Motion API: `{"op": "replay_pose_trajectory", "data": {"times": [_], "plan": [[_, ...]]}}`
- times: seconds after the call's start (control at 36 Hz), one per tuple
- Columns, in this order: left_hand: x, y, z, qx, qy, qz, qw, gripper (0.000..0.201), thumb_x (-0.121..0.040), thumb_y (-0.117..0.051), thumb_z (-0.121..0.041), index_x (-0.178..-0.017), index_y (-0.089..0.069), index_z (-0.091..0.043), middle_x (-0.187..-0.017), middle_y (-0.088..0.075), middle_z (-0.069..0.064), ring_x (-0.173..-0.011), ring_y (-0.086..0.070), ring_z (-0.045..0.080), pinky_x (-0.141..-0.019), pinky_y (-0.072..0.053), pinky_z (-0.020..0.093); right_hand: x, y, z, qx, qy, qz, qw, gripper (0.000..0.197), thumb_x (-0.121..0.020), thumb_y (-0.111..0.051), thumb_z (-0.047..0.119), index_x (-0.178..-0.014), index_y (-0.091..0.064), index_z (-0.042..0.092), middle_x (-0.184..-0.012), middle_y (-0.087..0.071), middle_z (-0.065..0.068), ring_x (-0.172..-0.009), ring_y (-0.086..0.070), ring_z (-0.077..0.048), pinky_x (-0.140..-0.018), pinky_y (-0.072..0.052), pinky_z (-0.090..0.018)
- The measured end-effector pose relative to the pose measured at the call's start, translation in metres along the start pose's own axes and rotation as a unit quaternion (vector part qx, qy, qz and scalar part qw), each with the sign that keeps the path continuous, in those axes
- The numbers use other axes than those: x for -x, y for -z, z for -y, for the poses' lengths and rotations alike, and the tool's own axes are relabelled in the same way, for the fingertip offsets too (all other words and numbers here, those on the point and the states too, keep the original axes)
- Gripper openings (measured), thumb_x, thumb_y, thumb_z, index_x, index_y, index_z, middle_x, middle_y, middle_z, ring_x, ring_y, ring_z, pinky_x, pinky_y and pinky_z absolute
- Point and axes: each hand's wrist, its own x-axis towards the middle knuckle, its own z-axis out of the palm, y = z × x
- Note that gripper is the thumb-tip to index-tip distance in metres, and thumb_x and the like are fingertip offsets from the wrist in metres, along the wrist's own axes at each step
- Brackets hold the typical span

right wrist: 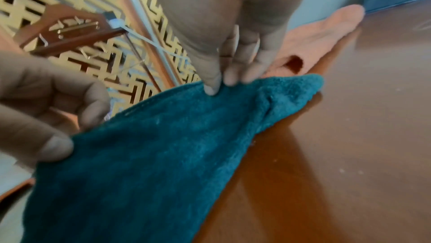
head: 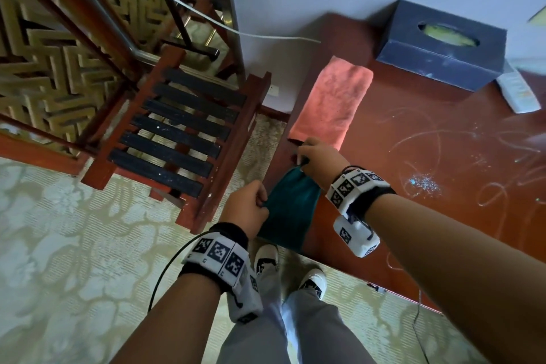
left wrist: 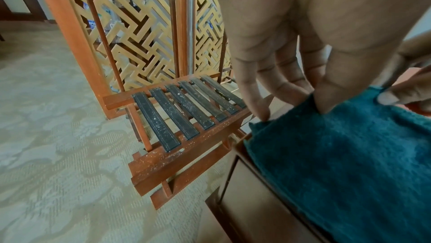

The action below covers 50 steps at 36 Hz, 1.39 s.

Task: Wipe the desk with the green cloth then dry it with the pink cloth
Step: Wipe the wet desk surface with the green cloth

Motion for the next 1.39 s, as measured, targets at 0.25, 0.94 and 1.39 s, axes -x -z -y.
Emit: {"op": "replay_pose_trajectory", "data": {"times": [0.25,0.94,1.39], "plan": [[-0.001,0.030,-0.014,-0.085,-0.024,0.060,0.994,0.005,-0.084,-0.059,-0.011,-0.085,-0.058,-0.016,-0.083,-0.060,0.000,-0.079,-0.056,0.017,-0.068,-0.042,0.024,0.024,0.030,-0.007,-0.031,0.035,-0.084,0.995,0.009,-0.076,-0.072,0.000,-0.074,-0.063,0.003,-0.104,-0.055,-0.010,-0.092,-0.053,-0.022,-0.083,-0.047,-0.035],[0.002,0.100,-0.127,-0.140,-0.299,0.070,0.941,0.024,-0.093,-0.054,-0.030,-0.082,-0.064,-0.011,-0.080,-0.058,0.003,-0.077,-0.054,0.017,-0.072,-0.040,0.033,0.140,0.151,-0.010,0.020,-0.049,-0.234,0.971,0.005,-0.083,-0.072,0.011,-0.082,-0.074,0.007,-0.071,-0.067,-0.003,-0.066,-0.057,-0.015,-0.059,-0.034,-0.019],[-0.049,0.080,-0.257,-0.094,-0.429,0.083,0.894,0.024,-0.091,-0.059,-0.014,-0.112,-0.070,-0.017,-0.104,-0.065,-0.015,-0.095,-0.056,-0.008,-0.085,-0.038,0.006,0.213,0.233,-0.070,0.092,-0.105,-0.340,0.930,0.017,-0.082,-0.067,-0.002,-0.095,-0.075,0.006,-0.085,-0.072,-0.012,-0.076,-0.064,-0.022,-0.064,-0.030,-0.016]]}}
